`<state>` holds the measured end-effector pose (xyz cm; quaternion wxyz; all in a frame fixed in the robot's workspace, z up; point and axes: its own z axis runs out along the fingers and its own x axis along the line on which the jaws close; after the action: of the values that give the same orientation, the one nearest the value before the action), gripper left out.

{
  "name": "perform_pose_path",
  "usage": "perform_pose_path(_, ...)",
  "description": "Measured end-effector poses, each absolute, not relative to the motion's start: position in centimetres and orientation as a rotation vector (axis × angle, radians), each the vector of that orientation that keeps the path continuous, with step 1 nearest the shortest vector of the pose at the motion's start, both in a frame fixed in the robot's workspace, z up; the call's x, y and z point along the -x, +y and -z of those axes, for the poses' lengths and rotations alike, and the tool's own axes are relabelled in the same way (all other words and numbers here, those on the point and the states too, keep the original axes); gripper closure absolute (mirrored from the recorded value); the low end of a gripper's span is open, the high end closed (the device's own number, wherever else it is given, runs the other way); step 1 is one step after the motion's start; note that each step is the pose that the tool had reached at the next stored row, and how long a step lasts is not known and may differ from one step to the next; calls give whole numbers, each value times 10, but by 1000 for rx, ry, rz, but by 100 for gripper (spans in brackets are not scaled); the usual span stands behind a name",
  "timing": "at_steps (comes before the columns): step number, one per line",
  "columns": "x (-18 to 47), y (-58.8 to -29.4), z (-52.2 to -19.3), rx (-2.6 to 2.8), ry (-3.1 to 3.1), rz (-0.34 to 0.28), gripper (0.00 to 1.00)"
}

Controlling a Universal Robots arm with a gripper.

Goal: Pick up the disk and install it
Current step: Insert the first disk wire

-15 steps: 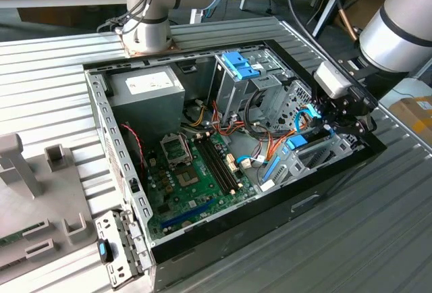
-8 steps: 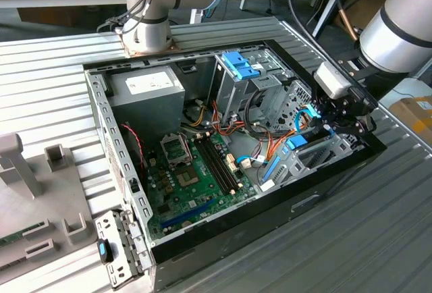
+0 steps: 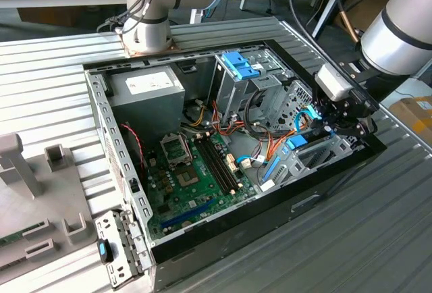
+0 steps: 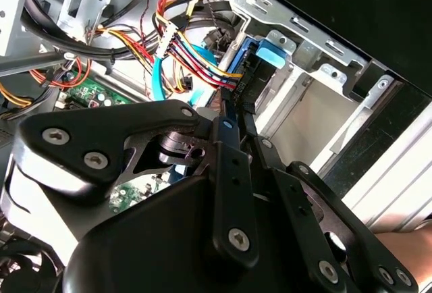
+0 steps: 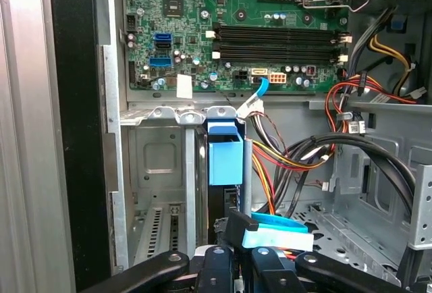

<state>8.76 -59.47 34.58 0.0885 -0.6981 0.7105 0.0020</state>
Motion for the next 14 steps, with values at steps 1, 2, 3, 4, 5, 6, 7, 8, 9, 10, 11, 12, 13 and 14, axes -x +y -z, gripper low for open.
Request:
perform_pose_path(1,-88,-595,-346,2074,2112,-12,84)
perform_pose_path(2,-88,-595,-346,2073,2111,-14,84)
perform_pose_path(3,-88,-595,-346,2073,2111,-15,84)
perform_pose_path(4,-88,-595,-346,2072,2111,-16,84)
perform_pose_path(5,-88,-595,-346,2072,2110,-16,84)
perform_pose_path(6,-88,-595,-345,2072,2111,-16,84)
perform_pose_path(7,-88,-595,-345,2072,2111,-16,84)
perform_pose_path(8,-88,-595,-344,2073,2111,-15,84)
perform_pose_path(9,-88,-595,-344,2073,2111,-16,84)
perform_pose_path(10,-88,-595,-344,2072,2111,-16,84)
perform_pose_path(11,-88,-595,-344,2072,2111,-16,84)
perform_pose_path(12,-88,-595,-344,2072,2110,-17,84)
perform_pose_path(13,-88,-595,-344,2071,2109,-19,84)
perform_pose_path(14,-88,-595,-345,2069,2108,-22,84)
